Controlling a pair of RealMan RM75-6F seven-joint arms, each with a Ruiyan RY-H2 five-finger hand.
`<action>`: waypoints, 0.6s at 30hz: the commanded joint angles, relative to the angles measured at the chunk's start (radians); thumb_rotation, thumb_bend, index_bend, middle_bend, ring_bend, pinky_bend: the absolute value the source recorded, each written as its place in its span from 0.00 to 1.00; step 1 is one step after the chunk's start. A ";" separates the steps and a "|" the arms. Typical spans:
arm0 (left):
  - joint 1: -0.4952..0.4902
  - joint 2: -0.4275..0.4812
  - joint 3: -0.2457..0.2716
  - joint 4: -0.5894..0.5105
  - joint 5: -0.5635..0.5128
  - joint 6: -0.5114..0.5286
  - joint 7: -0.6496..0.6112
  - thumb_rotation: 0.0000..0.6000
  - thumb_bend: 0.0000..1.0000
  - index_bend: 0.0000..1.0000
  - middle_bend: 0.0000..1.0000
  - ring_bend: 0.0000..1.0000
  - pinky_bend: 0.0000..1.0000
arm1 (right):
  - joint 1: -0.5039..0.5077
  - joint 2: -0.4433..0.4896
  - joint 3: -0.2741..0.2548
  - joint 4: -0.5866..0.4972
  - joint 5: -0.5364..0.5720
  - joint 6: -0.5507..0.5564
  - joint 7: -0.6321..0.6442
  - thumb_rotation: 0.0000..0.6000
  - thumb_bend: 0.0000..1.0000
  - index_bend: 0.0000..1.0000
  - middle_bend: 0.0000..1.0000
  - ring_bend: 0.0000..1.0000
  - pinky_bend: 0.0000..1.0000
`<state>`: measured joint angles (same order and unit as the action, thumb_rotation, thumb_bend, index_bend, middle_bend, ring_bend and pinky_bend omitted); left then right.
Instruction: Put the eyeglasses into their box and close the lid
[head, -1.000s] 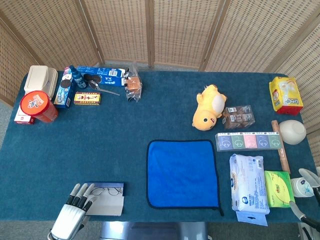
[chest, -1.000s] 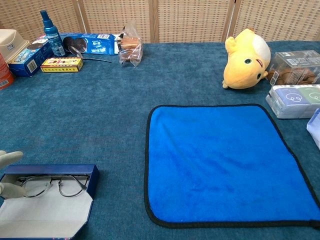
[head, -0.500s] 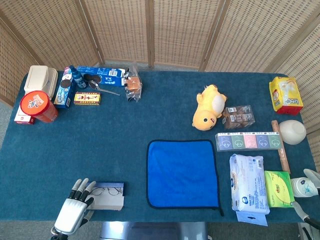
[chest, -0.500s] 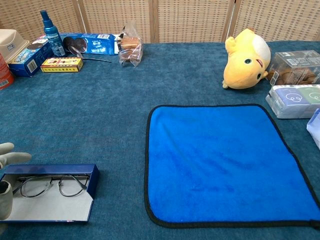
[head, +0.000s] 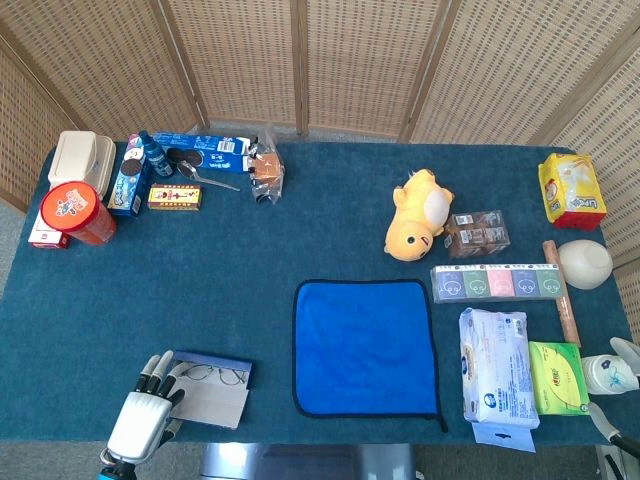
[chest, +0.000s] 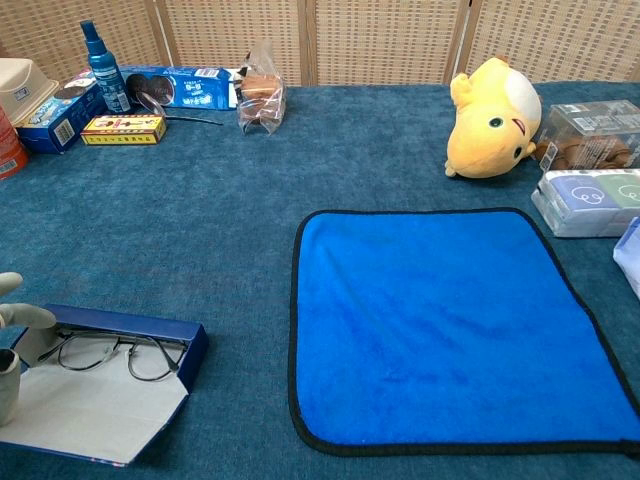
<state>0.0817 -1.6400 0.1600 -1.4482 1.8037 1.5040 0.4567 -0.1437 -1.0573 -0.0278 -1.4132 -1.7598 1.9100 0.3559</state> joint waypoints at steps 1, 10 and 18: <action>-0.005 0.001 -0.008 -0.005 -0.008 0.000 -0.005 1.00 0.40 0.66 0.26 0.03 0.08 | -0.001 0.000 0.001 0.000 0.001 0.000 0.000 1.00 0.28 0.11 0.18 0.07 0.12; -0.032 0.004 -0.053 -0.065 -0.070 -0.031 -0.048 1.00 0.39 0.62 0.25 0.03 0.08 | -0.005 0.001 0.003 -0.002 0.004 0.002 -0.002 1.00 0.28 0.10 0.18 0.07 0.12; -0.062 -0.006 -0.092 -0.088 -0.095 -0.041 -0.041 1.00 0.39 0.54 0.22 0.01 0.09 | -0.011 0.004 0.006 -0.002 0.008 0.008 0.002 1.00 0.28 0.10 0.18 0.07 0.12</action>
<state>0.0223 -1.6447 0.0714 -1.5338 1.7124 1.4652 0.4135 -0.1538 -1.0539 -0.0222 -1.4155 -1.7524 1.9174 0.3573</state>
